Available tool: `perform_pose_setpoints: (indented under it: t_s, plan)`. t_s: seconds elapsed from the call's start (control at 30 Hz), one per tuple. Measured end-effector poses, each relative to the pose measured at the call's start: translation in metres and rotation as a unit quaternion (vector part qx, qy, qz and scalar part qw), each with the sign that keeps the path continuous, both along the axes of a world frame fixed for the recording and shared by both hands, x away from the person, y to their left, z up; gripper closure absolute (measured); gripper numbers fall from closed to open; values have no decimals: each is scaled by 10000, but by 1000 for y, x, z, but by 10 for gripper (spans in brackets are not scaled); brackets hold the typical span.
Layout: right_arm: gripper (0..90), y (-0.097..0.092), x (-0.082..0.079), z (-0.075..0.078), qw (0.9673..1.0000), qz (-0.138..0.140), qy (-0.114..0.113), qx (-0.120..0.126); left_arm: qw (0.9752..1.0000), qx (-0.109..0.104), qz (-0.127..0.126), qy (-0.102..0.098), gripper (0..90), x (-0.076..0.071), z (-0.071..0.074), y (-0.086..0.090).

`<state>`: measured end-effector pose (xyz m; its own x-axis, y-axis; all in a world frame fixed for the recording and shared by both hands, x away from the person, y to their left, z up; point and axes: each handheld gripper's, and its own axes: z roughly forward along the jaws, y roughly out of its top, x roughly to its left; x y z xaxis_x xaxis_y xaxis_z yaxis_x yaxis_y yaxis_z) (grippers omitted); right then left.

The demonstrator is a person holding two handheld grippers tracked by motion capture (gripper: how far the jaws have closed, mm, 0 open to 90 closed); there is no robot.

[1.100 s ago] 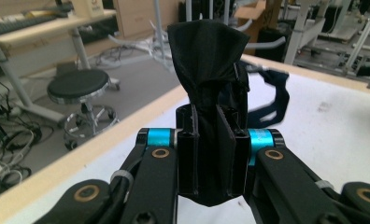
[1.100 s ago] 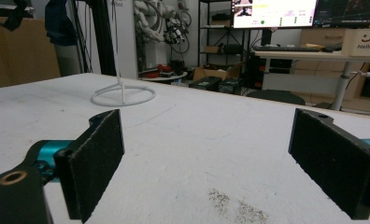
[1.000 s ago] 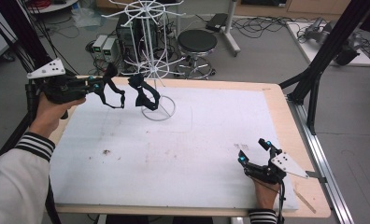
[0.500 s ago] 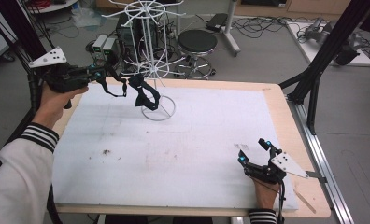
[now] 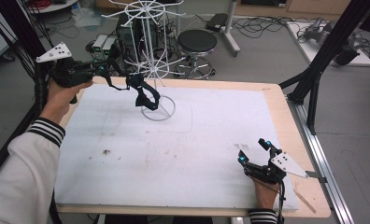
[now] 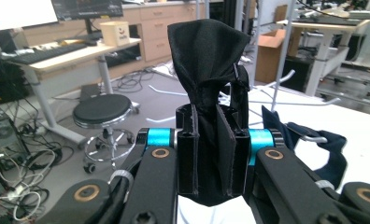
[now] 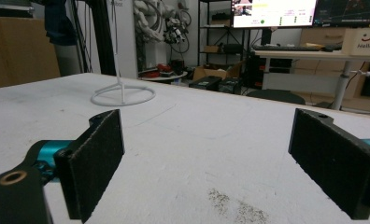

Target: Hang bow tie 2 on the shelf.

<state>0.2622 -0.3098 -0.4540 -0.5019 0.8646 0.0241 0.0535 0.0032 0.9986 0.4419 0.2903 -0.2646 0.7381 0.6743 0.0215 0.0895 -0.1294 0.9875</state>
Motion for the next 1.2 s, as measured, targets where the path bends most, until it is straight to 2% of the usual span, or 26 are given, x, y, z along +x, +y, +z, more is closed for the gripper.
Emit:
perform_pose_setpoints:
  t_s: [0.17, 0.53, 0.73, 0.87, 0.93, 1.2]
  plan:
    - [98, 0, 0, 0, 10000, -3, 10, 4, 9999, -71, 104, -54, 790, 6, 0, -4]
    - [98, 0, 0, 0, 10000, 3, -8, -3, 9992, -116, 385, 56, 789, 18, -9, -17]
    - [98, 0, 0, 0, 10000, 7, -2, -3, 9988, -157, 423, 199, 788, 22, -14, -19]
    - [98, 0, 0, 0, 10000, 8, 0, -3, 9985, -180, 468, 203, 788, 23, -20, -22]
    - [98, 0, 0, 0, 10000, 9, -3, -5, 9983, -99, 520, 249, 788, 24, -23, -23]
    - [98, 0, 0, 0, 10000, 4, -7, -5, 9976, -97, 552, 401, 788, 25, -32, -23]
